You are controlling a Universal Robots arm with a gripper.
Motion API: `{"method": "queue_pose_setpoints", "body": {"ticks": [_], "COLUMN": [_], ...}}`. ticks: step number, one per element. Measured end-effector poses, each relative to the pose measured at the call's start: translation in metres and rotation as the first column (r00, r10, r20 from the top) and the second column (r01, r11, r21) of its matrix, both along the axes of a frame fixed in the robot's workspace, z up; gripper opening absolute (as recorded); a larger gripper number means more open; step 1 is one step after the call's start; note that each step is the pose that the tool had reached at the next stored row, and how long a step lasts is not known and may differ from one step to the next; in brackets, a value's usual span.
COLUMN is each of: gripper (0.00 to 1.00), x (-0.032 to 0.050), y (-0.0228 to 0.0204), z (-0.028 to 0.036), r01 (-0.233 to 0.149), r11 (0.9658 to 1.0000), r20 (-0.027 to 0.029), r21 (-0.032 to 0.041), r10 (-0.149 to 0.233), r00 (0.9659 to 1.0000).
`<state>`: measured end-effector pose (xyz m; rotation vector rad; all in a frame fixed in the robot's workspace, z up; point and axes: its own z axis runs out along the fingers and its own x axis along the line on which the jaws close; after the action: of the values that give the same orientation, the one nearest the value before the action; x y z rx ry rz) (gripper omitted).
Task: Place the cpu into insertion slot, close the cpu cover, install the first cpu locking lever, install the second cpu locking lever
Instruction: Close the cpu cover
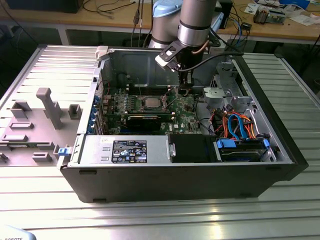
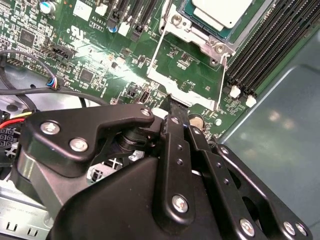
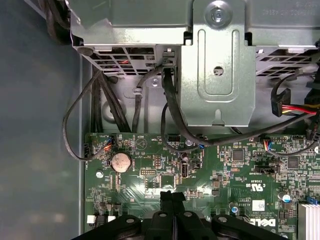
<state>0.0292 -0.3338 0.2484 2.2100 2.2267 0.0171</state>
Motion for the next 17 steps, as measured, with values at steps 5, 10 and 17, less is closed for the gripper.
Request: {"method": "queue_pose_setpoints", "body": {"ticks": [5, 10, 17], "gripper": [0.11, 0.11, 0.11], "x": [-0.0022, -0.0126, -0.0164], "y": [0.0, 0.0, 0.0], "z": [0.0, 0.0, 0.0], "r01": [0.0, 0.0, 0.0], "r11": [1.0, 1.0, 1.0], "r20": [0.0, 0.0, 0.0], "r21": [0.0, 0.0004, 0.0006], "r10": [0.0, 0.0, 0.0], "r00": [1.0, 1.0, 1.0]}}
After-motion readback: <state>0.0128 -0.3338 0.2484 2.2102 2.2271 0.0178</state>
